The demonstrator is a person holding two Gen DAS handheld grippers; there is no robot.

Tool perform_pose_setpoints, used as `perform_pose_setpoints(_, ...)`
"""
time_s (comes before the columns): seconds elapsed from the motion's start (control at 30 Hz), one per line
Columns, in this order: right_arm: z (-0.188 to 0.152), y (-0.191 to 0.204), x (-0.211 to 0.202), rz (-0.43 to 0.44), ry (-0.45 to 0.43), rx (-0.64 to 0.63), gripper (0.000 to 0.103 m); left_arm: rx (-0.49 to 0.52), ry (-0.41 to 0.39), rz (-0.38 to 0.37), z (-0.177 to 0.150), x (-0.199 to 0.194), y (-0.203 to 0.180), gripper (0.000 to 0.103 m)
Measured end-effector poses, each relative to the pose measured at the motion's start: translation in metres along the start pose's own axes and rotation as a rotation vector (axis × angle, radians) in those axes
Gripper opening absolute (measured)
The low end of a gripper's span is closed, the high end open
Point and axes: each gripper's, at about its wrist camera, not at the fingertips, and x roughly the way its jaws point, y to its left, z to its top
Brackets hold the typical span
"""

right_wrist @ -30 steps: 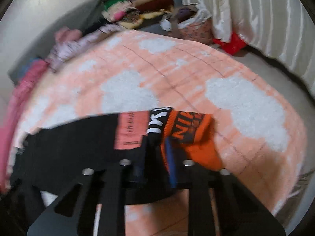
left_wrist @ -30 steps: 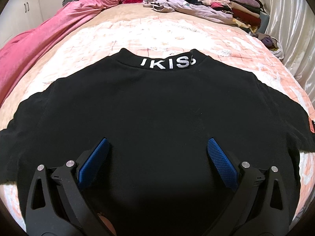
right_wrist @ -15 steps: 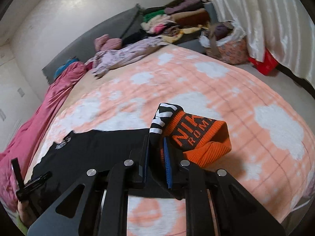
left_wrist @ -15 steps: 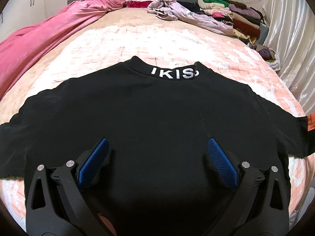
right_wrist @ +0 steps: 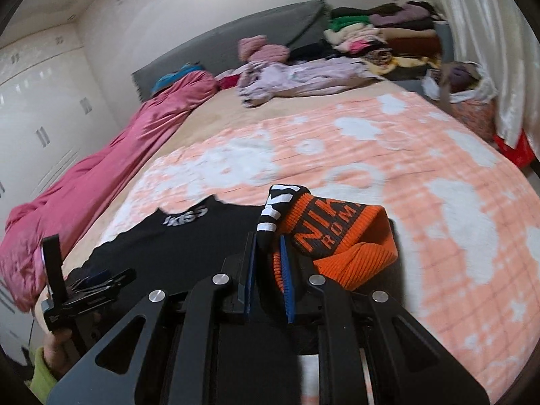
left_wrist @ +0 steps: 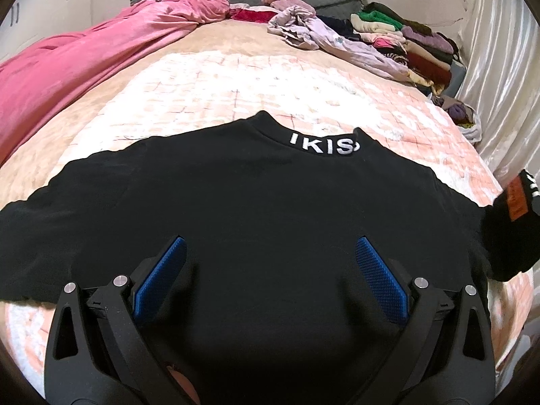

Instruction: Fold small clothes

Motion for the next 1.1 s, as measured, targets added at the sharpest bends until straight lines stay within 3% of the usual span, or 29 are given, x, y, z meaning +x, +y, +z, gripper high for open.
perform_pose_setpoints(0.43, 0.007, 0.084, 0.055, 0.127, 0.071, -0.067, 0.016, -0.036, 0.000, -0.065, -0.005, -0.001, 0.015, 0.094)
perform_pose_setpoints(0.57, 0.008, 0.093, 0.056, 0.124, 0.055, -0.083, 0.022, -0.010, 0.003, -0.112, -0.009, -0.003, 0.007, 0.094)
perform_pose_setpoints(0.7, 0.005, 0.078, 0.049, 0.046, 0.028, -0.094, 0.029, 0.026, -0.002, -0.199, -0.015, -0.008, -0.011, 0.093)
perform_pose_setpoints(0.8, 0.000, 0.056, 0.045, -0.013, 0.024, -0.069, 0.034, 0.058, 0.014, -0.282, -0.017, -0.009, -0.030, 0.084)
perform_pose_setpoints(0.9, -0.008, 0.033, 0.040, -0.058, 0.021, -0.031, 0.034, 0.058, 0.084, -0.367, -0.019, 0.001, -0.052, 0.077)
perform_pose_setpoints(1.0, -0.017, 0.011, 0.029, -0.081, 0.007, 0.015, 0.036, 0.034, 0.154, -0.415, -0.019, 0.020, -0.069, 0.077)
perform_pose_setpoints(1.07, -0.021, -0.001, 0.021, -0.096, -0.007, 0.041, 0.036, 0.019, 0.193, -0.421, -0.019, 0.034, -0.079, 0.062)
perform_pose_setpoints(1.1, -0.023, -0.007, 0.017, -0.101, -0.012, 0.055, 0.036, 0.013, 0.198, -0.417, -0.019, 0.039, -0.083, 0.043)
